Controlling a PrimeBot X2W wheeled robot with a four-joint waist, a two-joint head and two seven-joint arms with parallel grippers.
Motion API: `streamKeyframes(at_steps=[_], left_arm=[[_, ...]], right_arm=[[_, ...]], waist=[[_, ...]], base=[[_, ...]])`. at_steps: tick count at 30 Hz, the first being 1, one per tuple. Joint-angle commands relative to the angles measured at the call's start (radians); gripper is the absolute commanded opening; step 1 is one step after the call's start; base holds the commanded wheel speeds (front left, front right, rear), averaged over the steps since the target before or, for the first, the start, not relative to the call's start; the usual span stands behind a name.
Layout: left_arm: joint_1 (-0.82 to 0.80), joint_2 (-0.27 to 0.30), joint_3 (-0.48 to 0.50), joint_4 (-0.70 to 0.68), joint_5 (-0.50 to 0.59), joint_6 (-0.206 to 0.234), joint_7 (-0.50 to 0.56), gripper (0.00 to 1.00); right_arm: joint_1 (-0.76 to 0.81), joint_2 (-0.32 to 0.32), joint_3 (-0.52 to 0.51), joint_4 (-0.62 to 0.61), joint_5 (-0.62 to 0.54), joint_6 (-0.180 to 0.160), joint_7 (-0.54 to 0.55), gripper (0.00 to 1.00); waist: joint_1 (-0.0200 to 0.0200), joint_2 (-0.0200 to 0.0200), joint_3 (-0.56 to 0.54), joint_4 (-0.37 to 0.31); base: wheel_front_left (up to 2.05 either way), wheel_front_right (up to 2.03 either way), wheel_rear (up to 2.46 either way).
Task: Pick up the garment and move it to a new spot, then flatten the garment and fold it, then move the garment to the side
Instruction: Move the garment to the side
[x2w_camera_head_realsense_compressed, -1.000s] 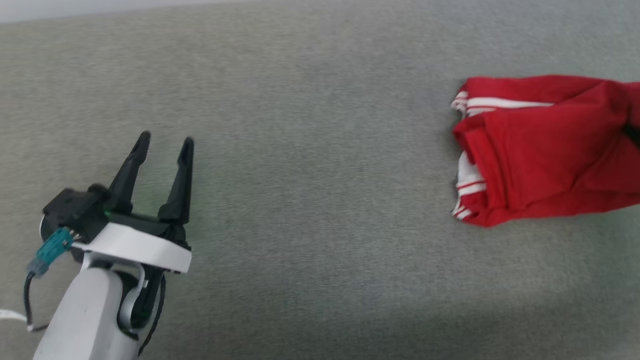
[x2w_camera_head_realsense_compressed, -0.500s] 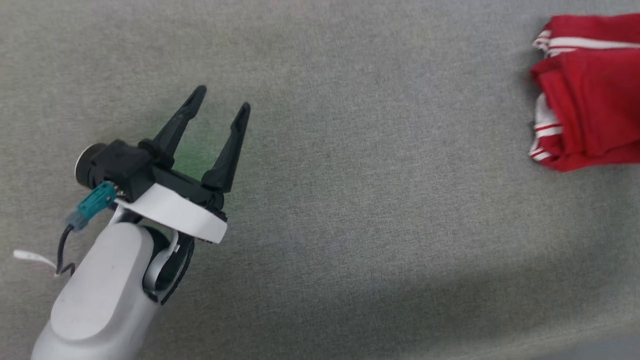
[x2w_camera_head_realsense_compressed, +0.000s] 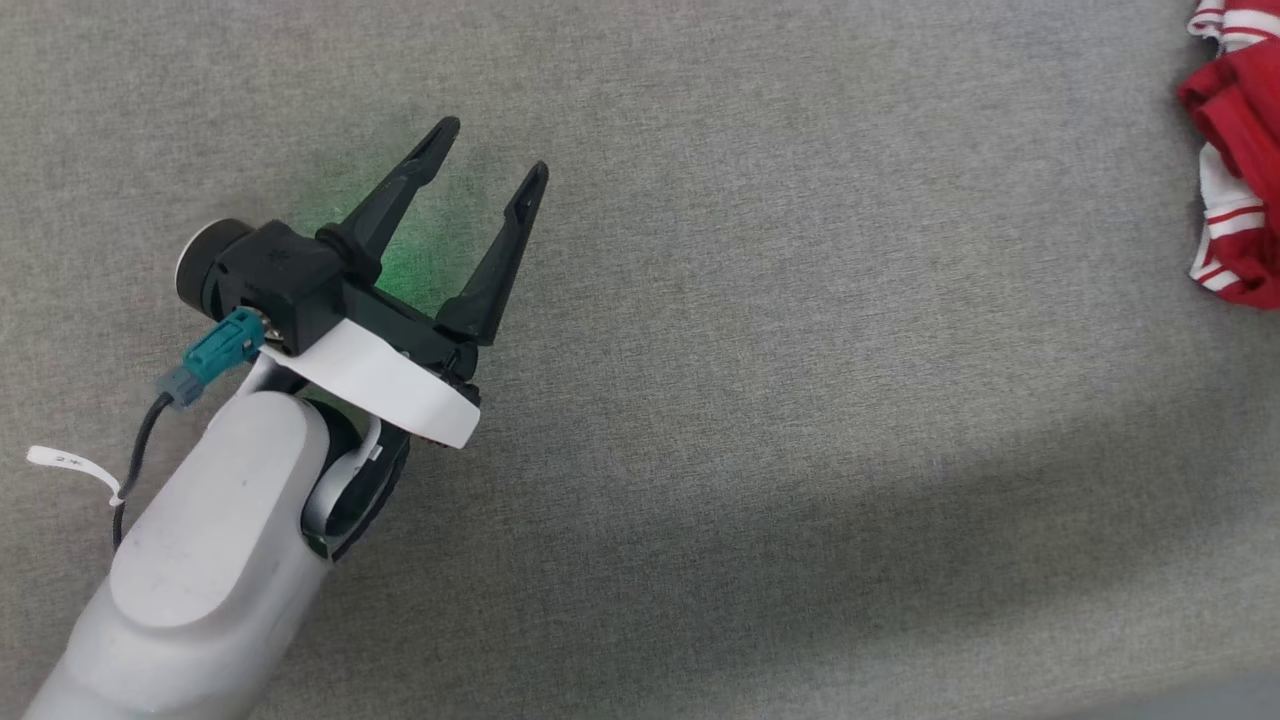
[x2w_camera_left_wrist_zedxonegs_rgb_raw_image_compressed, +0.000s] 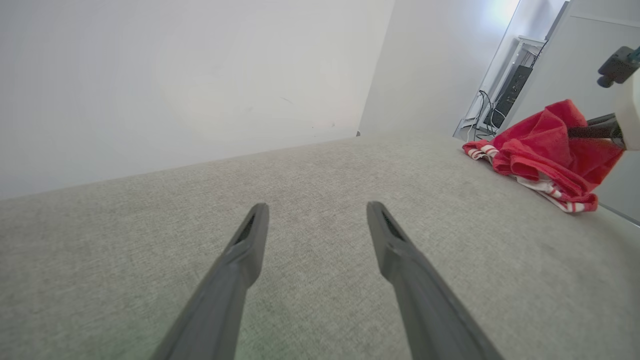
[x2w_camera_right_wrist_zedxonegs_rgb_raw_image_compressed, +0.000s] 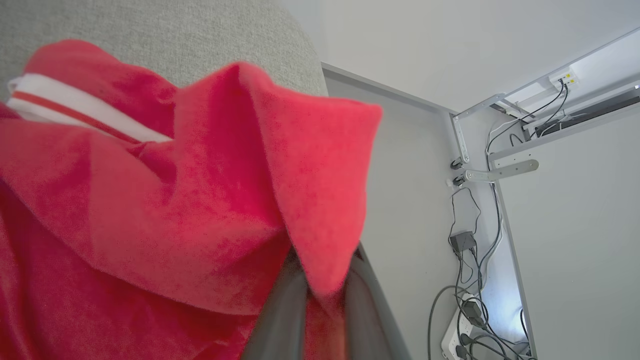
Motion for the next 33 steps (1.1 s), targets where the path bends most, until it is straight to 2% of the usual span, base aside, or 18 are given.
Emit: streamKeyframes(at_steps=[1,2,3,4,5,6,7,19,26,28,33], left_arm=[[-0.016,0.006,-0.002,0.000,-0.004,-0.003,-0.005,1.00],[-0.017,0.007,-0.003,0.002,-0.004,-0.003,-0.005,1.00],[-0.019,0.008,-0.002,0.003,-0.006,-0.003,-0.005,1.00],[-0.021,0.009,0.002,0.003,-0.008,-0.003,-0.005,1.00],[-0.021,0.009,0.002,0.003,-0.008,-0.003,-0.005,1.00],[-0.020,0.010,0.008,0.002,-0.011,-0.003,-0.005,1.00],[-0.018,0.010,0.013,0.001,-0.013,-0.003,-0.005,1.00],[0.063,0.019,0.112,-0.033,-0.056,-0.003,-0.005,1.00],[0.120,0.006,0.178,-0.034,-0.057,-0.003,-0.005,1.00],[0.140,-0.003,0.206,-0.026,-0.060,-0.003,-0.005,1.00],[0.178,-0.025,0.249,-0.021,-0.051,-0.003,-0.005,1.00]], right_arm=[[-0.023,0.017,-0.012,0.029,-0.023,-0.001,-0.018,0.05],[-0.031,0.026,-0.016,0.045,-0.034,-0.001,-0.026,0.17],[-0.041,0.034,-0.018,0.059,-0.044,-0.001,-0.033,0.33],[-0.049,0.042,-0.021,0.069,-0.051,-0.001,-0.042,0.55],[-0.049,0.042,-0.021,0.069,-0.051,-0.001,-0.042,0.55],[-0.059,0.048,-0.023,0.080,-0.061,-0.001,-0.054,0.97],[-0.064,0.053,-0.024,0.089,-0.069,-0.001,-0.060,1.00],[-0.095,0.085,-0.050,0.108,-0.072,-0.001,-0.178,1.00],[-0.053,0.147,-0.055,0.068,-0.012,-0.001,-0.279,1.00],[-0.015,0.186,-0.059,0.038,0.002,-0.001,-0.309,1.00],[0.067,0.232,-0.036,-0.032,0.035,-0.001,-0.352,1.00]], waist=[[0.0000,0.0000,0.006,0.005],[0.0000,0.0000,0.007,0.006],[0.0000,0.0000,0.009,0.007],[0.0000,0.0000,0.009,0.007],[0.0000,0.0000,0.009,0.007],[0.0000,0.0000,0.010,0.007],[0.0000,0.0000,0.009,0.006],[0.0000,0.0000,-0.048,-0.004],[0.0000,0.0000,-0.101,0.007],[0.0000,0.0000,-0.127,0.018],[0.0000,0.0000,-0.172,0.041]], base=[[0.00,0.00,0.00],[0.00,0.00,0.00],[0.00,0.00,0.00],[0.00,0.00,0.00],[0.00,0.00,0.00],[0.00,0.00,0.00],[0.00,0.00,0.00],[0.00,0.00,0.00],[0.00,0.00,0.00],[0.00,0.00,0.00],[0.00,0.00,0.00]])
